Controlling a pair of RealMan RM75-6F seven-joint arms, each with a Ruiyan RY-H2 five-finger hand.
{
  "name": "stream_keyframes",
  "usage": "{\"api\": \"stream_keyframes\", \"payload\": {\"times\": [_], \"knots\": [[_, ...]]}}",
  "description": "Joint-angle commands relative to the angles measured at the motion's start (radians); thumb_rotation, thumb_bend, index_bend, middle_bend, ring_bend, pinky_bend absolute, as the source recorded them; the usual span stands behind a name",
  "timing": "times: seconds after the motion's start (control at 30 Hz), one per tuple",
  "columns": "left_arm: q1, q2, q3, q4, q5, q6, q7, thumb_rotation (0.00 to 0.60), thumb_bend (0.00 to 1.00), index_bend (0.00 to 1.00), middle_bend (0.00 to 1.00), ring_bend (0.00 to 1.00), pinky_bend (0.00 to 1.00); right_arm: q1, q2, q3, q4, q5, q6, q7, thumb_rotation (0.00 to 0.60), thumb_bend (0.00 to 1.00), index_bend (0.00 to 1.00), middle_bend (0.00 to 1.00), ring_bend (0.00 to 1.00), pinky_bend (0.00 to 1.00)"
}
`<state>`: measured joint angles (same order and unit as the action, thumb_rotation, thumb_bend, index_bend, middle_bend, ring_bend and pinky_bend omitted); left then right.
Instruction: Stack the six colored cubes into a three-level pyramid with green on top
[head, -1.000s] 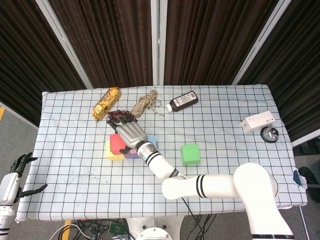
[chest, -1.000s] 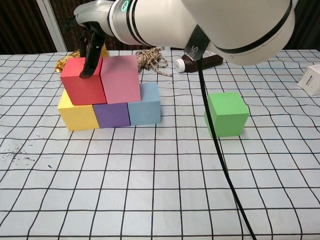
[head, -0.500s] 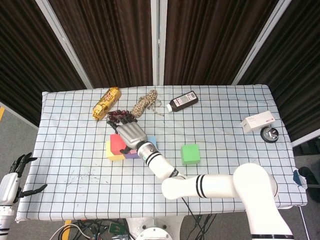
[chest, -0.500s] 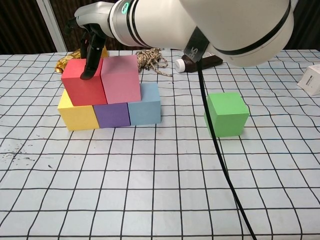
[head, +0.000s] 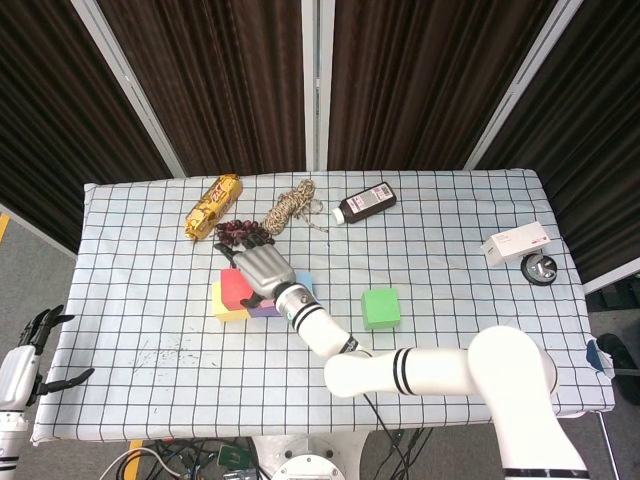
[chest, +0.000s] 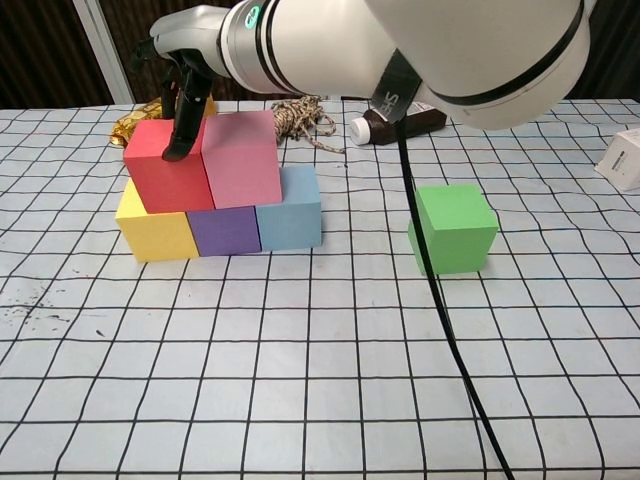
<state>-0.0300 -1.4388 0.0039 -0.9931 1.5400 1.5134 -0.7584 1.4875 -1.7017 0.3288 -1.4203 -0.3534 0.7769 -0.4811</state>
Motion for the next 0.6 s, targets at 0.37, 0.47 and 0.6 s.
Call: {"api": "stream_keyframes", "payload": {"times": [0.37, 0.47, 0.6], "knots": [[-0.001, 0.0, 0.0, -0.002, 0.001, 0.0, 0.002, 0.6, 0.0, 0.04, 0.18, 0.0, 0.05, -0.014, 0.021, 0.003, -0.025, -0.021, -0.01, 0.027, 0.6, 0.12, 0.0, 0.15, 0.0, 0.0], [-0.001, 0.002, 0.0, -0.004, 0.002, 0.002, 0.001, 0.6, 0.0, 0.04, 0.18, 0.0, 0.05, -0.023, 0.036, 0.007, -0.045, -0.036, -0.013, 0.041, 0.6, 0.12, 0.0, 0.14, 0.0, 0.0], [-0.002, 0.005, 0.0, -0.01, 0.005, 0.006, 0.005, 0.6, 0.0, 0.04, 0.18, 0.0, 0.05, -0.047, 0.074, 0.027, -0.094, -0.072, -0.004, 0.076, 0.6, 0.11, 0.0, 0.13, 0.0, 0.0]]}}
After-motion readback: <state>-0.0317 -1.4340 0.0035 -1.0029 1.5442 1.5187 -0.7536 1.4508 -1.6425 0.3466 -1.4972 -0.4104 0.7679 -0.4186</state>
